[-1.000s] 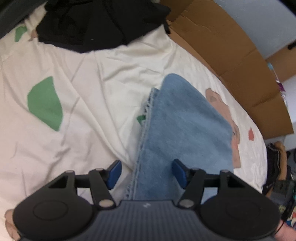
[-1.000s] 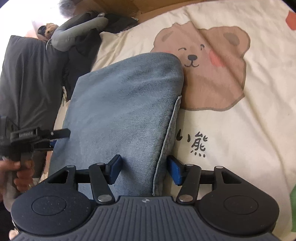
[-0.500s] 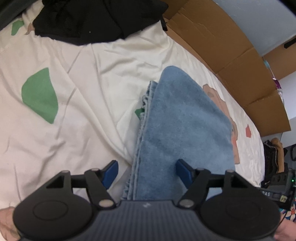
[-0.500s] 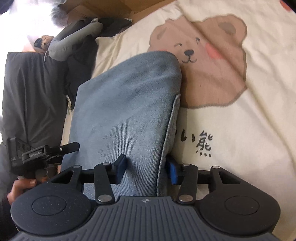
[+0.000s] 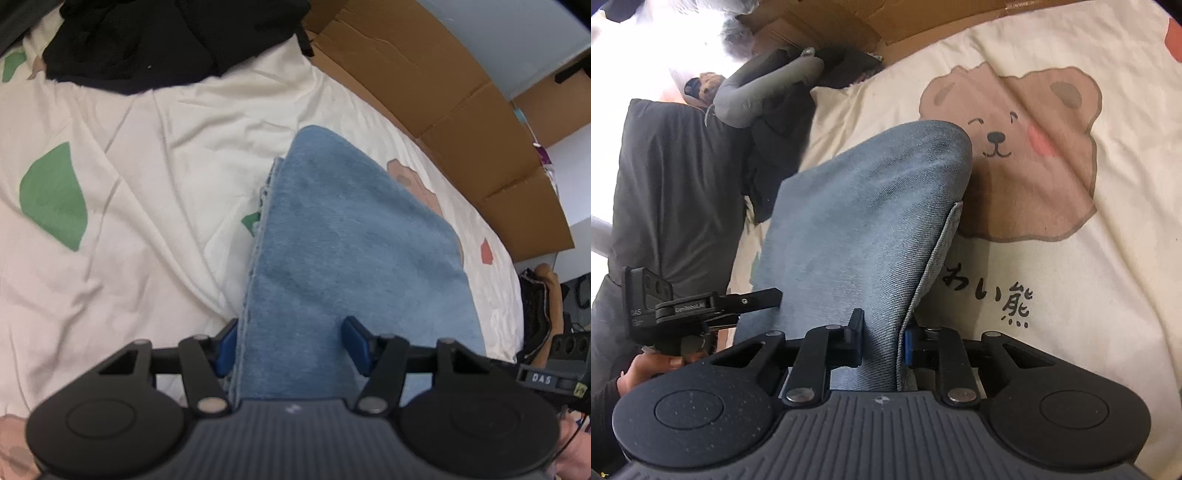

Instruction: Fold clothes

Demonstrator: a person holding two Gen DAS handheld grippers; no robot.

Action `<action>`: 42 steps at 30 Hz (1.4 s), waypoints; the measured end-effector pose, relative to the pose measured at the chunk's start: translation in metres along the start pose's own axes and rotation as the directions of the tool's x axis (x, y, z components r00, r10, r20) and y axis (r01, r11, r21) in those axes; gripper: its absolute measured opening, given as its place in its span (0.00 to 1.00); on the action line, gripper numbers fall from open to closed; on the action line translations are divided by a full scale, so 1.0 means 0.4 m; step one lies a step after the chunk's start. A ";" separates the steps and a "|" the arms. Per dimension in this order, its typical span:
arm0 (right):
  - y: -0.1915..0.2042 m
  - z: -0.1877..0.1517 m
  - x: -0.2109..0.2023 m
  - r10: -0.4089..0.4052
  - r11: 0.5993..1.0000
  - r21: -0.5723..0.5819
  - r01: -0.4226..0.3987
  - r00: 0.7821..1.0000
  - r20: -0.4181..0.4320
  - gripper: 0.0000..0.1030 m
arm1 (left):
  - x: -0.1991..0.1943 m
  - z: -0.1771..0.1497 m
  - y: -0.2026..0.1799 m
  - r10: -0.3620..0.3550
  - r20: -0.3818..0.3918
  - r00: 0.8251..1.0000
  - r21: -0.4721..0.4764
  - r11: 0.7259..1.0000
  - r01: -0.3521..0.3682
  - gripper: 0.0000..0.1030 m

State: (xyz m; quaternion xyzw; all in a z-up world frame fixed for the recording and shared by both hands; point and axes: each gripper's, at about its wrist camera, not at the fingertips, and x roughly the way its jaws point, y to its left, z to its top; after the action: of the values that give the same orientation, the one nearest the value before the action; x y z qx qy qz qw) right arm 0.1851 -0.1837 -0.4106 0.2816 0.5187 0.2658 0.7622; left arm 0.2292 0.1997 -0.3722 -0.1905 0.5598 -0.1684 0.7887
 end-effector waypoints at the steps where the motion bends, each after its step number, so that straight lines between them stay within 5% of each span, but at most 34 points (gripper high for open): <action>1: 0.001 0.002 -0.007 0.001 1.000 0.001 -0.001 1.000 0.002 0.19 | 0.003 -0.002 -0.006 -0.003 0.000 1.000 0.002 1.000 0.003 0.60; 22: -0.144 0.033 -0.244 -0.095 0.994 0.063 0.088 0.989 0.117 0.18 | 0.168 -0.023 -0.256 -0.085 -0.087 0.993 0.078 0.993 0.092 0.60; 42: -0.290 0.063 -0.448 -0.209 0.975 0.134 0.179 0.943 0.260 0.18 | 0.332 -0.011 -0.493 -0.161 -0.192 0.968 0.185 0.963 0.197 0.59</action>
State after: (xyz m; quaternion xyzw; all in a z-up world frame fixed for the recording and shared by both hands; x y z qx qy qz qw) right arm 0.1643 -0.3937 -0.3700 0.3042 0.4477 0.1194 0.8323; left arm 0.2569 -0.0361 -0.3856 -0.1437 0.5874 -0.3114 0.7331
